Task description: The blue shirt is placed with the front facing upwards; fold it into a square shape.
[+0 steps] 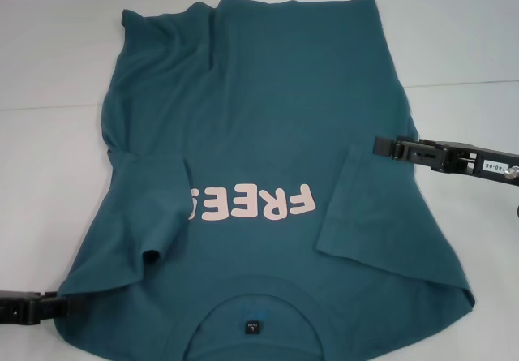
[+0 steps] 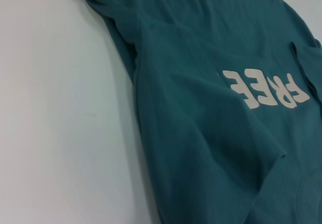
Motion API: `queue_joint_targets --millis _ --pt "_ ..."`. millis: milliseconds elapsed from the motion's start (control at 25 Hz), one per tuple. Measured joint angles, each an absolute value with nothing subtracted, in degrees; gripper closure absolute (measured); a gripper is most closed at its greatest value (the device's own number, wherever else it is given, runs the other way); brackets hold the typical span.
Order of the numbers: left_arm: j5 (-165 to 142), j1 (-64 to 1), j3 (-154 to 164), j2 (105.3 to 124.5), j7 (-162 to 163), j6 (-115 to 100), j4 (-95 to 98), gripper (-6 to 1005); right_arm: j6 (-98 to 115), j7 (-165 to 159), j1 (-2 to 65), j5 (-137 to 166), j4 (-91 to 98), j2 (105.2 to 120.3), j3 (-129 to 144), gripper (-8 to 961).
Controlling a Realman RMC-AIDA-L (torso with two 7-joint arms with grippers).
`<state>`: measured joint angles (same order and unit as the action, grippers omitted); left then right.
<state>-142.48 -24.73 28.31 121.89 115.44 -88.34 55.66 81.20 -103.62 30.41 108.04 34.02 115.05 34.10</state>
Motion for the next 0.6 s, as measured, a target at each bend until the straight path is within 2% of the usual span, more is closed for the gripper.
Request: queue_joint_targets --millis 360,600 --pt "-142.6 -24.7 28.6 121.99 116.0 -87.1 55.7 703 81.2 -103.6 30.4 108.0 34.0 115.05 34.1 74" --pt "-142.6 -24.6 28.6 122.04 116.0 -86.8 55.6 872 81.2 -103.6 30.4 108.0 34.0 115.04 34.1 74"
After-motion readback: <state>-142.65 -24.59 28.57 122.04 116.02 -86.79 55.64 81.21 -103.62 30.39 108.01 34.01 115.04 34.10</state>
